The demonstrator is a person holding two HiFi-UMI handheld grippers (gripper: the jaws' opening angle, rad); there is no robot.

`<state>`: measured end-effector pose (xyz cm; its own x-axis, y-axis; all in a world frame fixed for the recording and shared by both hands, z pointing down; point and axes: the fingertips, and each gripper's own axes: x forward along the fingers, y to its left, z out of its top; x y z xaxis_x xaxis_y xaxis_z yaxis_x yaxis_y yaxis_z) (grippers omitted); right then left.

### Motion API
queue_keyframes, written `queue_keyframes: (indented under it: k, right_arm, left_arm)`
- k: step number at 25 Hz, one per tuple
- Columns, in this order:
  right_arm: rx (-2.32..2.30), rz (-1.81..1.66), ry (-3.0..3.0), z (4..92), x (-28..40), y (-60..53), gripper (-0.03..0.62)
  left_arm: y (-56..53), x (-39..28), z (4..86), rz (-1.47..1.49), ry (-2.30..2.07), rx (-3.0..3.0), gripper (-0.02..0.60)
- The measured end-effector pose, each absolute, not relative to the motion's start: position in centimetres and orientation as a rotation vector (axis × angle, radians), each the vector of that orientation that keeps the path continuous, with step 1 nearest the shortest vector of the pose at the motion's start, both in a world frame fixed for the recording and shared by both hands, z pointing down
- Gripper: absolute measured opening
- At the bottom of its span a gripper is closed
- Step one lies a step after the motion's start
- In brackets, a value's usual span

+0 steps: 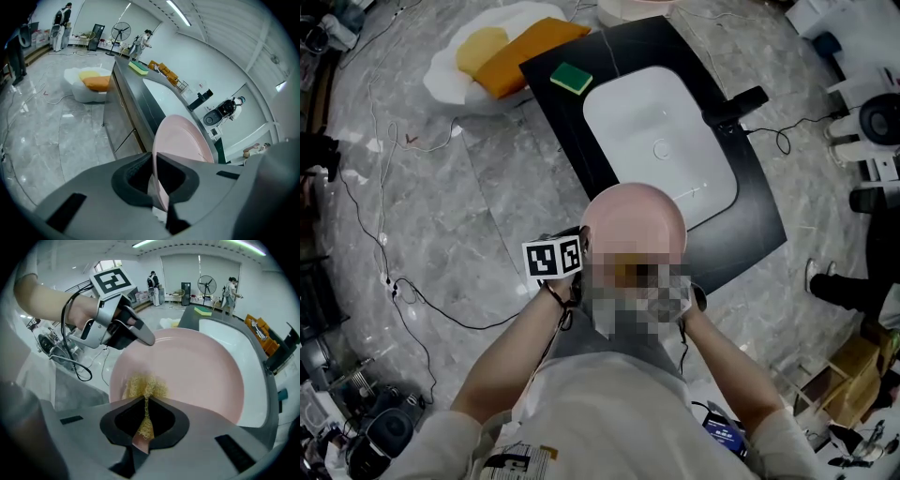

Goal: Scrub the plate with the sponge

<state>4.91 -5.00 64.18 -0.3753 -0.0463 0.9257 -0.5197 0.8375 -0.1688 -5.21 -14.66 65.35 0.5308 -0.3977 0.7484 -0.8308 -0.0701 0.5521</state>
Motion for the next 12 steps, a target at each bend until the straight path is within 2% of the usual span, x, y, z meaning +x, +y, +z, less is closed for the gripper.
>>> queue_keyframes:
  k: [7,12]
  right_arm:
    - [0.361,0.473,-1.967,64.5,0.6,-6.8,0.048]
    - [0.378,0.453,-1.966,64.5,0.2,-9.9,0.048]
  left_arm:
    - [-13.8,-5.2,65.3,0.51,-1.012,1.683,0.028]
    - [-13.3,-5.0,65.2,0.5,-1.001,1.676,0.028]
